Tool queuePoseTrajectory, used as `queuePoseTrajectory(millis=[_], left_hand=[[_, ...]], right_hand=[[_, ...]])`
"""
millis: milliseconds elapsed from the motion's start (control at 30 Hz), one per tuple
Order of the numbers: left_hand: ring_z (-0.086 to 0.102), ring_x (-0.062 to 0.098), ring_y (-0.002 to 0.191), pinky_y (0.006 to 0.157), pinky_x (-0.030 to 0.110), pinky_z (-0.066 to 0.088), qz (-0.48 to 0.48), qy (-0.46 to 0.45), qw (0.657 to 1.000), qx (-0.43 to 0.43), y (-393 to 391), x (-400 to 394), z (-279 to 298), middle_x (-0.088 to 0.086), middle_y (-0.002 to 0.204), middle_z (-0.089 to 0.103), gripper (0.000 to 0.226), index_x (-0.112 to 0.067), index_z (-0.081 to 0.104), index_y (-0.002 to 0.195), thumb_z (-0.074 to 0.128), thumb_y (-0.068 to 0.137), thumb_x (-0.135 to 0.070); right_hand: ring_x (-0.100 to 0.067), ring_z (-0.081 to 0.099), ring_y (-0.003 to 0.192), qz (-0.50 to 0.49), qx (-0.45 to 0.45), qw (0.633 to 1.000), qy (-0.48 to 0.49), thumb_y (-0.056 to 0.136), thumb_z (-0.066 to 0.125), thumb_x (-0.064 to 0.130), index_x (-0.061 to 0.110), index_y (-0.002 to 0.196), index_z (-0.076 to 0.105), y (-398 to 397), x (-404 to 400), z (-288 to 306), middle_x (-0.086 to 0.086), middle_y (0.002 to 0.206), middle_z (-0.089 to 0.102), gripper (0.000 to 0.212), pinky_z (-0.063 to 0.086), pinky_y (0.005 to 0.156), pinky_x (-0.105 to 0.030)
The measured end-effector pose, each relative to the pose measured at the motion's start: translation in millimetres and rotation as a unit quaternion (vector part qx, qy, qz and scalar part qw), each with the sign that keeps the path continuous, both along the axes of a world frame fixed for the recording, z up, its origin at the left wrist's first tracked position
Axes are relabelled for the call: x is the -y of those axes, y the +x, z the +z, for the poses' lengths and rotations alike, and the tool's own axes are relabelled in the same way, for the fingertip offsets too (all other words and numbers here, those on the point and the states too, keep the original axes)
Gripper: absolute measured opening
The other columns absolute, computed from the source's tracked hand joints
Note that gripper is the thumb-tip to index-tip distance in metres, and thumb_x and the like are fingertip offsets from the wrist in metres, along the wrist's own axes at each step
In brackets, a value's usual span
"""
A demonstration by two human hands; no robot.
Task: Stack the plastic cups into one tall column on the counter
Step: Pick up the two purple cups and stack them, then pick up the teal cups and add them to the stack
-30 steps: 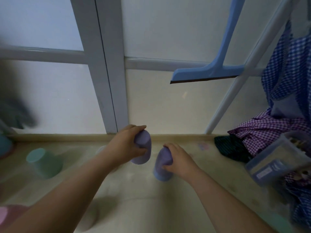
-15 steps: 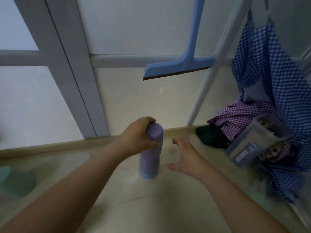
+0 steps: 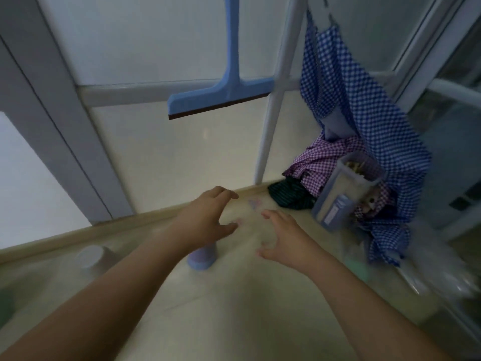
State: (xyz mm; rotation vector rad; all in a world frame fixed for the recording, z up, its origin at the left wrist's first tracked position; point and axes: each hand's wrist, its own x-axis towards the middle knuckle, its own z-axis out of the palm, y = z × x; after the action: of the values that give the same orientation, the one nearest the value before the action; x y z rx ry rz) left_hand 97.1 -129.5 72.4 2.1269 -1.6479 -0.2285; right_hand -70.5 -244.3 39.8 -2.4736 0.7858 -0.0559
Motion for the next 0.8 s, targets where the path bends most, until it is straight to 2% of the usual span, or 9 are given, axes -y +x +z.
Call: queuePoseTrajectory(millis=[200,300,433,600,800], left_hand=[[0.043,0.026,0.121,0.101,0.038,0.037,-0.087,0.087,0.99,0.075,-55,40,-26,0.006,0.134,0.045,0.058,-0.019,0.038,0.13,0.06,0.08,-0.04],[0.041,0.025,0.124,0.106,0.04,0.035,-0.112,0.124,0.979,0.118,-77,58,-43,0.004,0.136,0.043,0.058,-0.022,0.034,0.133,0.055,0.083,-0.042],[0.042,0.025,0.124,0.104,0.04,0.035,-0.139,0.152,0.968,0.143,-102,74,-63,0.004,0.138,0.042,0.057,-0.021,0.029,0.135,0.05,0.086,-0.041],[0.045,0.026,0.12,0.099,0.038,0.039,-0.14,0.174,0.964,0.145,-119,80,-83,0.006,0.137,0.043,0.053,-0.019,0.03,0.135,0.047,0.088,-0.037],[0.048,0.026,0.116,0.093,0.037,0.041,-0.113,0.171,0.969,0.134,-117,68,-91,0.005,0.134,0.046,0.05,-0.018,0.032,0.133,0.048,0.088,-0.035]], right_hand=[[-0.023,0.026,0.137,-0.067,-0.059,0.995,-0.046,0.075,0.071,0.042,0.02,0.143,0.022,-75,28,-2,-0.003,0.149,0.03,0.087,0.027,0.11,-0.033],[-0.025,0.029,0.135,-0.116,-0.1,0.986,-0.063,0.075,0.07,0.043,0.021,0.141,0.026,-115,46,-9,-0.003,0.148,0.032,0.082,0.03,0.108,-0.036],[-0.027,0.034,0.131,-0.156,-0.125,0.979,-0.034,0.071,0.074,0.037,0.02,0.14,0.03,-156,63,-28,-0.006,0.144,0.036,0.083,0.033,0.107,-0.036],[-0.03,0.041,0.125,-0.16,-0.122,0.979,0.015,0.071,0.072,0.028,0.019,0.141,0.03,-170,70,-56,-0.01,0.138,0.039,0.082,0.038,0.104,-0.035],[-0.034,0.047,0.118,-0.15,-0.109,0.983,0.017,0.075,0.071,0.021,0.018,0.137,0.034,-163,71,-66,-0.015,0.13,0.042,0.072,0.039,0.101,-0.036]])
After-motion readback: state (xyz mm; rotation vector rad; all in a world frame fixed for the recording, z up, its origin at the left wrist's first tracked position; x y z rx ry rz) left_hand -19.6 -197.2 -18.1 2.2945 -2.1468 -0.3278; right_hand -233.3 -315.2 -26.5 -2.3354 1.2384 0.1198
